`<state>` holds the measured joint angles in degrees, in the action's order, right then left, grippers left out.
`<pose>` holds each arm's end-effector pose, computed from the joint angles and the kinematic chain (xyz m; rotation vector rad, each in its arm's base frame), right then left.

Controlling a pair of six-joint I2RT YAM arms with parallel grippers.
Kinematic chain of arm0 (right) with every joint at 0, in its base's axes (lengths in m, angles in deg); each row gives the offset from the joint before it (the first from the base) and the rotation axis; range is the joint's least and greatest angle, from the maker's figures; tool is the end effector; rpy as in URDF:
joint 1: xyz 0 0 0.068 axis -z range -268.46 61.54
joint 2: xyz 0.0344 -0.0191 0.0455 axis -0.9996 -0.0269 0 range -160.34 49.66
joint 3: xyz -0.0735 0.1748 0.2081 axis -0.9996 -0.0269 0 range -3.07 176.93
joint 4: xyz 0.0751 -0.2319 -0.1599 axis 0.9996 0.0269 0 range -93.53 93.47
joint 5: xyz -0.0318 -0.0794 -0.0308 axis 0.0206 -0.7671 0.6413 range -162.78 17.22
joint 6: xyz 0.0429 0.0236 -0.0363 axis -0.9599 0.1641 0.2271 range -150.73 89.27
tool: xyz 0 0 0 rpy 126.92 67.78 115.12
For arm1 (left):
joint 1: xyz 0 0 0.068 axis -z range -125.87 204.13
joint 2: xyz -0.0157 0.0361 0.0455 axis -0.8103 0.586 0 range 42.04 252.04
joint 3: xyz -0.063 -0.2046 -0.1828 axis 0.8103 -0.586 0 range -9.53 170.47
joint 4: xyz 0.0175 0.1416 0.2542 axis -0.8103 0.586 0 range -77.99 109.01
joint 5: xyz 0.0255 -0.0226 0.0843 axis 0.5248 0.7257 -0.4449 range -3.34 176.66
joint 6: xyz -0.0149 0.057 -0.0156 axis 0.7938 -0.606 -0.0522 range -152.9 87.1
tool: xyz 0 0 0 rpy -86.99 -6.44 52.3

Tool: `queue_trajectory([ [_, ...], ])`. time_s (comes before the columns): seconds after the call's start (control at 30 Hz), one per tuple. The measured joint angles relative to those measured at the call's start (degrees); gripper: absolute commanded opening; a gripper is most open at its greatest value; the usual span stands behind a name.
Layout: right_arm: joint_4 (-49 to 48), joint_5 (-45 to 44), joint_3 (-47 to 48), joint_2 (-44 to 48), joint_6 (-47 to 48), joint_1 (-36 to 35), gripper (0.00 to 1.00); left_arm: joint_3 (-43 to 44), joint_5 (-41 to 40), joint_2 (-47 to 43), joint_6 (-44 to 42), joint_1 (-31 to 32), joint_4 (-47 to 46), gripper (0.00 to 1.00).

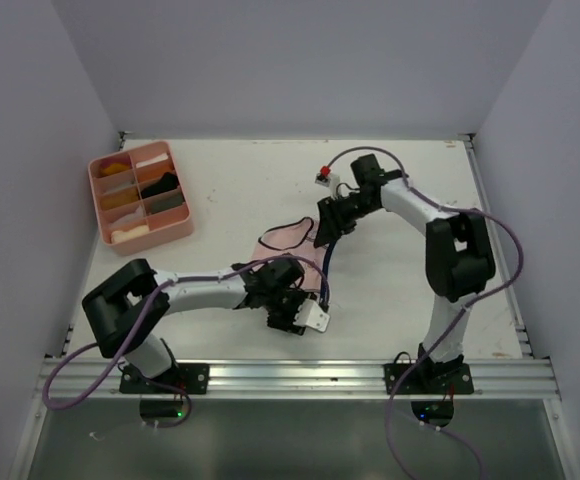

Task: Roll the underwear
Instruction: Flatten the underwear

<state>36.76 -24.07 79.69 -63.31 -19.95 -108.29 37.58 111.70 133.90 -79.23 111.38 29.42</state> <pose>0.3936 0.1784 0.1793 -0.8885 2.4742 1.2183 0.1577 -0.2810 0.1322 2.1555 1.5127 -0.6432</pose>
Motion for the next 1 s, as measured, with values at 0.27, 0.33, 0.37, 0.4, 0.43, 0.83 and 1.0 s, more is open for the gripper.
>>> queue_trajectory([
  [0.27,10.2,-7.9,-13.5,24.2,28.4,8.9,0.44,1.6,3.5,-8.5,3.3,-7.7,4.7,0.51],
  [0.33,11.7,-10.0,-17.4,28.1,32.5,6.2,0.43,1.9,5.1,-11.7,2.6,-9.6,6.5,0.49],
  [0.37,11.5,-11.1,-19.8,30.1,34.1,3.7,0.43,1.9,5.7,-13.0,2.1,-10.5,7.5,0.49],
  [0.4,11.5,-12.3,-22.0,31.9,35.4,0.9,0.43,1.7,6.1,-13.8,1.5,-11.4,8.3,0.49],
  [0.43,11.3,-13.8,-24.0,33.6,36.3,-2.2,0.43,1.2,6.3,-14.4,0.8,-12.2,8.6,0.47],
  [0.83,-1.7,-26.7,-33.4,34.6,37.4,-27.3,0.40,-4.7,6.7,-9.5,-4.7,-17.4,10.6,0.45],
  [1.0,-9.1,-28.3,-34.6,33.4,36.3,-29.2,0.40,-4.9,10.2,-8.7,-8.4,-22.1,11.5,0.48],
])
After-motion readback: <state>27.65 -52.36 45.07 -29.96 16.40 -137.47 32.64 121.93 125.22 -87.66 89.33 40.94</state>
